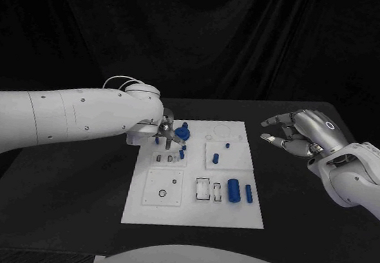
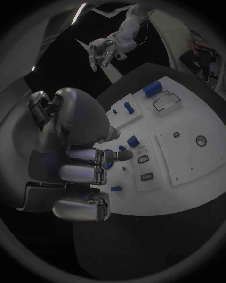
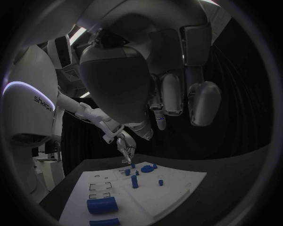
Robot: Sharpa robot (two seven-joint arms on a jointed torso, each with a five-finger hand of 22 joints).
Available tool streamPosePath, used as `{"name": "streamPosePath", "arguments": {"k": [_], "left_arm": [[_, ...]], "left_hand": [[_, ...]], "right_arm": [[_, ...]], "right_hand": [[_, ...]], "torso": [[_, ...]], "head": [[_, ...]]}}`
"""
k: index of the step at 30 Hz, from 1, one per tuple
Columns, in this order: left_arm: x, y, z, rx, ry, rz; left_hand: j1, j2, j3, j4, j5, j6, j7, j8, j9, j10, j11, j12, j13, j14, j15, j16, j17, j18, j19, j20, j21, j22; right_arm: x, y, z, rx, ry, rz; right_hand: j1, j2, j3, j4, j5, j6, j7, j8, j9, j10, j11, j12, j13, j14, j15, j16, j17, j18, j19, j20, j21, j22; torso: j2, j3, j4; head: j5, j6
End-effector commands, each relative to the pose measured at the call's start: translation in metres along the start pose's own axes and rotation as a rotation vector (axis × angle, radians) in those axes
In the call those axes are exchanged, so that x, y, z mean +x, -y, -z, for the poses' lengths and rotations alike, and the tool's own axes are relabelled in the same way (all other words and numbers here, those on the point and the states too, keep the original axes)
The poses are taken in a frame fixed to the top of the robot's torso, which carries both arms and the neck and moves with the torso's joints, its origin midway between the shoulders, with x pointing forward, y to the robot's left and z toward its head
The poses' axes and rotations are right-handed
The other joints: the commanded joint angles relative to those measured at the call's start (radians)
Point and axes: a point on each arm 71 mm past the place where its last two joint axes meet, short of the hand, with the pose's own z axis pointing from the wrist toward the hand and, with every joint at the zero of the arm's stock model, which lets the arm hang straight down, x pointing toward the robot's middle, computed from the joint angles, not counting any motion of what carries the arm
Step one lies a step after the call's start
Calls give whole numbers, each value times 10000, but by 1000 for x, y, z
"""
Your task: Assemble the parts on the task board
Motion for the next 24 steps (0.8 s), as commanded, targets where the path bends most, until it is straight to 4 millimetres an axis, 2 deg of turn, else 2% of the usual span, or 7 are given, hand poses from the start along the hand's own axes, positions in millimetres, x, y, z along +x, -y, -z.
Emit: {"name": "streamPosePath", "arguments": {"k": [1, 2, 5, 12, 18, 24], "left_arm": [[3, 3, -1, 162, 1, 24], [3, 4, -2, 171, -13, 19], [6, 5, -3, 201, -79, 5], [9, 4, -5, 203, -132, 17], [10, 4, -5, 218, -154, 13], [11, 6, -5, 282, -189, -21]], "left_hand": [[-27, 46, 82, -11, -32, 42, 1, -49, 19, 1045, -86, 34, 2621, 1057, -86, 27, 2632, -102, -49, -63, -41, 1392], [-27, 46, 82, -11, -32, 42, 1, -49, 19, 1045, -86, 34, 2621, 1057, -86, 27, 2632, -102, -49, -63, -41, 1392], [-22, 49, 103, -23, -43, 38, 0, -61, 37, 1045, -86, 34, 2621, 1057, -87, 27, 2632, -96, -68, -65, -54, 1372], [-49, 43, 130, -29, -109, 32, 4, -90, 80, 1045, -86, 34, 2621, 1057, -89, 27, 2632, -94, -76, -68, -65, 1363], [-205, 30, 175, 7, -337, 67, 7, -151, 217, 1045, -84, 34, 2621, 1057, -88, 27, 2632, -87, -99, -72, -94, 1341], [-245, 35, 197, 13, -416, 85, 5, -168, 262, 1045, -84, 34, 2621, 1057, -89, 27, 2632, -85, -106, -73, -103, 1334]], "right_arm": [[-1, 1, 1, 135, 186, -18], [-1, 2, 1, 138, 185, -19], [0, 2, 2, 143, 186, -21], [0, 3, 3, 165, 184, -11], [0, 3, 3, 173, 183, -11], [1, 3, 3, 182, 187, -7]], "right_hand": [[4, 29, 65, -14, 72, 96, -1, -49, -12, 105, 82, -58, 634, 468, 78, -22, 2, -10, 26, 75, -24, 1503], [4, 29, 65, -14, 72, 96, -1, -49, -12, 105, 82, -58, 634, 468, 78, -22, 2, -10, 26, 75, -24, 1503], [4, 29, 65, -14, 72, 96, -1, -49, -12, 105, 82, -58, 634, 468, 78, -22, 2, -10, 26, 75, -24, 1503], [4, 29, 65, -14, 72, 96, -1, -49, -12, 105, 82, -58, 634, 468, 78, -22, 2, -10, 26, 75, -24, 1503], [-10, 17, 60, -8, 72, 114, 5, -49, -14, 107, 93, -56, 634, 469, 87, -15, 7, -10, 26, 81, -26, 1503], [-10, 17, 60, -8, 72, 114, 5, -49, -14, 107, 93, -56, 634, 469, 87, -15, 7, -10, 26, 81, -26, 1503]], "torso": [[-27, -5, 55], [-26, 1, 55], [-49, -16, 78], [-70, 0, 61], [-87, -8, 76], [-107, -8, 88]], "head": [[-44, 3], [-47, 3], [-109, 3], [-171, 3], [-233, 3], [-278, 3]]}}
